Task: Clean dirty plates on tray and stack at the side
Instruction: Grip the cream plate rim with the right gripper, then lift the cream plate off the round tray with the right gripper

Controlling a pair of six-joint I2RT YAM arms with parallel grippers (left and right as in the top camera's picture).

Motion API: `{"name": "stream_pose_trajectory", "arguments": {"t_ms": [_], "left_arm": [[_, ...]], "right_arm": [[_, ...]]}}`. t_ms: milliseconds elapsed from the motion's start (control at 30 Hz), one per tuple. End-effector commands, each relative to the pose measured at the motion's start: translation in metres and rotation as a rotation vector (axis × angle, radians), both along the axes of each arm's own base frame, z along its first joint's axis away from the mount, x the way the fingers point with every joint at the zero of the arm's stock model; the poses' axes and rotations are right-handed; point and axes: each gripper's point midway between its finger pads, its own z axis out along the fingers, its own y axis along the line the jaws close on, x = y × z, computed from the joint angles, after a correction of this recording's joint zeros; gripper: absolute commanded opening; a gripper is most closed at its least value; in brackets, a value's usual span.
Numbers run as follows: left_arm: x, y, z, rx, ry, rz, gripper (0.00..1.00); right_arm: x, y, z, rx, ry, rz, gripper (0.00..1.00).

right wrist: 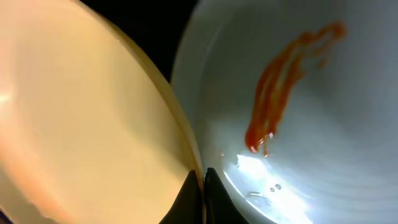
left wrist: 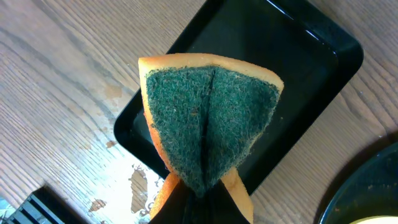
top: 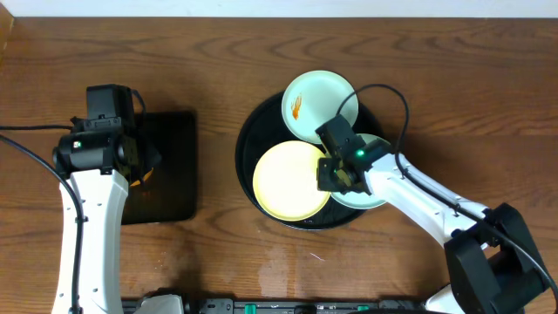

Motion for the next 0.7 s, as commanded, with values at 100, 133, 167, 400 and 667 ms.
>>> {"name": "stream_pose_trajectory", "arguments": {"t_ms": [100,133,167,400,667], "left_arm": [[-0.001,0.002,-0.002,0.006,0.01,0.002,0.08],[-0.001,0.002,-0.002,0.006,0.01,0.002,0.08],[-0.001,0.002,-0.002,0.006,0.01,0.002,0.08],[-0.001,0.002,-0.002,0.006,0.01,0.002,0.08],[-0.001,0.002,-0.001,0.006,0.01,0.002,0.08]], "right_arm": [[0.046,0.003,0.056,-0.099,-0.191,0.148,0.01],[0.052,0.003,0.066,-0.118,-0.218,0.177,0.01],[0.058,0.003,0.075,-0.142,-0.247,0.202,0.01],[0.094,-0.008,0.135,-0.403,-0.467,0.316,0.01],[0.109,-0.013,0.203,-0.839,-0.701,0.376,0.01]]}}
